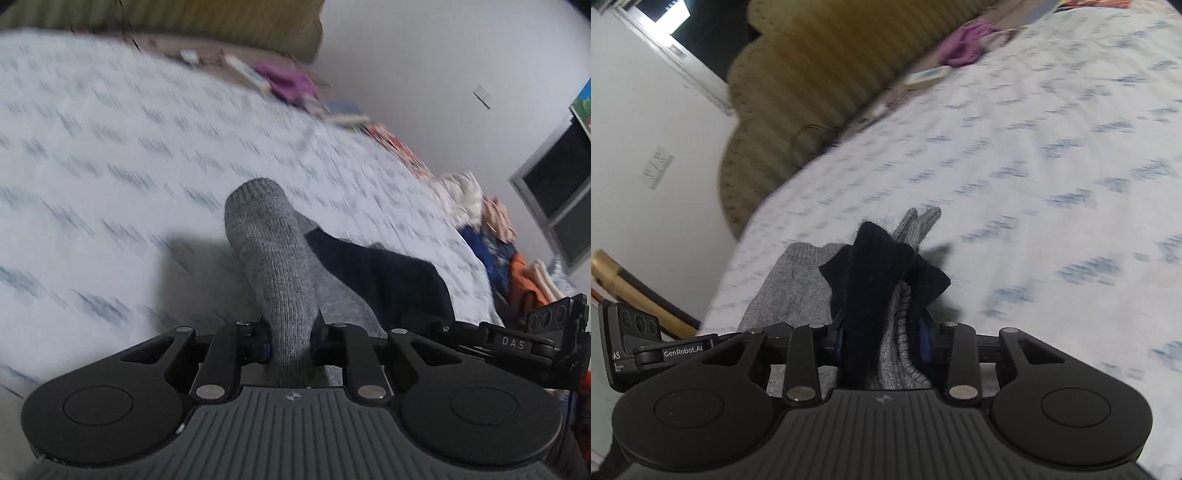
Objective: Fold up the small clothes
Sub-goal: 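Fold the sweater bundle over with both tools, pressing it together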
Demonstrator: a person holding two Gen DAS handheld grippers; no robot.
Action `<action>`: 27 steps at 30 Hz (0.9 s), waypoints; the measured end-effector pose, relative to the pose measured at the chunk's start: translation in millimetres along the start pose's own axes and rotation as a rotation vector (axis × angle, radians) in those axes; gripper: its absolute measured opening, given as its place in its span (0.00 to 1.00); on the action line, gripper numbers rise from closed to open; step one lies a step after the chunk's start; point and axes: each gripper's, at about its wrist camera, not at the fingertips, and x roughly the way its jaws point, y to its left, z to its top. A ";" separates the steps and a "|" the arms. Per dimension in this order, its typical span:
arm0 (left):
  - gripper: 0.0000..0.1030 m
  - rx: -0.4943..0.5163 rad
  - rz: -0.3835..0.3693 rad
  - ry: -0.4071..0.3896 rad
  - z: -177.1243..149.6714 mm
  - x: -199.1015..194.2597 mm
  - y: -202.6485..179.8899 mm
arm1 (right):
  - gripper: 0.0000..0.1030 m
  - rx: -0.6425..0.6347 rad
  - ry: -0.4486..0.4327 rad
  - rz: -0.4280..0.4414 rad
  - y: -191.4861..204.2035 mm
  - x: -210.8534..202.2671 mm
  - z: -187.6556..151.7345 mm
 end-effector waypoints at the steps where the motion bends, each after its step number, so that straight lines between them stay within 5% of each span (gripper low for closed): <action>1: 0.19 -0.003 0.023 -0.015 8.8 -6.8 7.1 | 0.33 0.009 -0.001 0.019 5.9 9.0 2.8; 4: 0.21 -0.002 0.099 -0.007 29.7 -8.6 30.0 | 0.32 0.050 0.001 0.066 19.1 42.2 11.2; 8: 0.34 0.012 0.242 0.064 17.7 19.5 60.1 | 0.39 0.088 0.035 -0.041 11.3 94.6 14.7; 14: 0.52 -0.091 0.088 -0.066 -24.9 -47.9 67.2 | 0.65 0.096 -0.017 -0.048 7.7 58.2 -2.6; 22: 0.49 -0.126 0.047 0.049 -87.3 -54.1 58.2 | 0.65 0.031 0.119 -0.039 13.0 37.3 -42.0; 24: 0.21 -0.116 0.053 0.057 -84.4 -51.3 58.3 | 0.65 0.037 0.138 -0.025 18.4 47.6 -49.8; 25: 0.20 -0.123 0.044 0.065 -78.5 -52.0 60.3 | 0.55 0.035 0.132 -0.016 22.0 49.8 -51.0; 26: 0.18 -0.134 0.041 0.069 -72.1 -56.0 61.8 | 0.26 0.050 0.133 -0.008 24.3 51.7 -51.1; 27: 0.18 -0.131 0.042 0.060 -65.6 -62.8 62.2 | 0.25 0.064 0.144 0.010 26.9 52.7 -50.2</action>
